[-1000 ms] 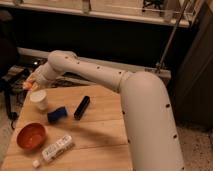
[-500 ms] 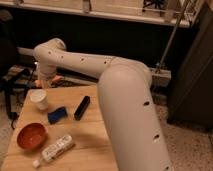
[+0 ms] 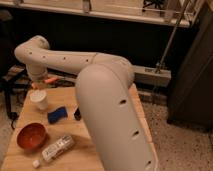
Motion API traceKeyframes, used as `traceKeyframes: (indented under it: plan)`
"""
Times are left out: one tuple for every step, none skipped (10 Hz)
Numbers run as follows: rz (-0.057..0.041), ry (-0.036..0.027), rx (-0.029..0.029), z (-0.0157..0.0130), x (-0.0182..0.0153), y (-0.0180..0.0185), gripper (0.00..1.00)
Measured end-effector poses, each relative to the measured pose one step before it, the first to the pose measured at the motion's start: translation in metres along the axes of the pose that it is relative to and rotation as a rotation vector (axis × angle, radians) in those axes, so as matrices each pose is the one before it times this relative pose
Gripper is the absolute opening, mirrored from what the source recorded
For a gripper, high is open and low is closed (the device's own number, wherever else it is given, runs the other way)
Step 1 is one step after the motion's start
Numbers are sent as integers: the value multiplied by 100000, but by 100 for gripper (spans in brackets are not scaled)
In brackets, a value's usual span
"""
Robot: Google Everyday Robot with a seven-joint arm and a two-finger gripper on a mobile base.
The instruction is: Place the pepper in the ceramic cup
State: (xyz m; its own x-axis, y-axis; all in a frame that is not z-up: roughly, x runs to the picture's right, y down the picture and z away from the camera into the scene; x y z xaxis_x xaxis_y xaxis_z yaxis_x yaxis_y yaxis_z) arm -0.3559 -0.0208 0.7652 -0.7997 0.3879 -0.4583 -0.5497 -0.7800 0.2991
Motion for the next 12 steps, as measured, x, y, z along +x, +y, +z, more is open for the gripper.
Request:
traceKeyframes:
  plan:
    - [-1170, -11557, 1850, 875, -775, 243, 0]
    - [-475, -8475, 1039, 597, -314, 331, 0]
    - [-254, -4949, 664, 395, 101, 226, 0]
    - [-399, -5456, 1192, 577, 429, 184, 0]
    - [-453, -2519, 1166, 443, 442, -19, 0]
    - [-414, -1510, 980, 389, 334, -63, 0]
    - [-668, -1813, 1425, 601, 281, -179, 0]
    - [-595, -2009, 1361, 616, 56, -167, 0]
    - [-471, -1508, 831, 410, -75, -68, 0]
    - [-341, -984, 301, 170, -142, 33, 0]
    - [-731, -1383, 130, 96, -327, 99, 0]
    - [-836, -1207, 234, 87, -273, 51, 0]
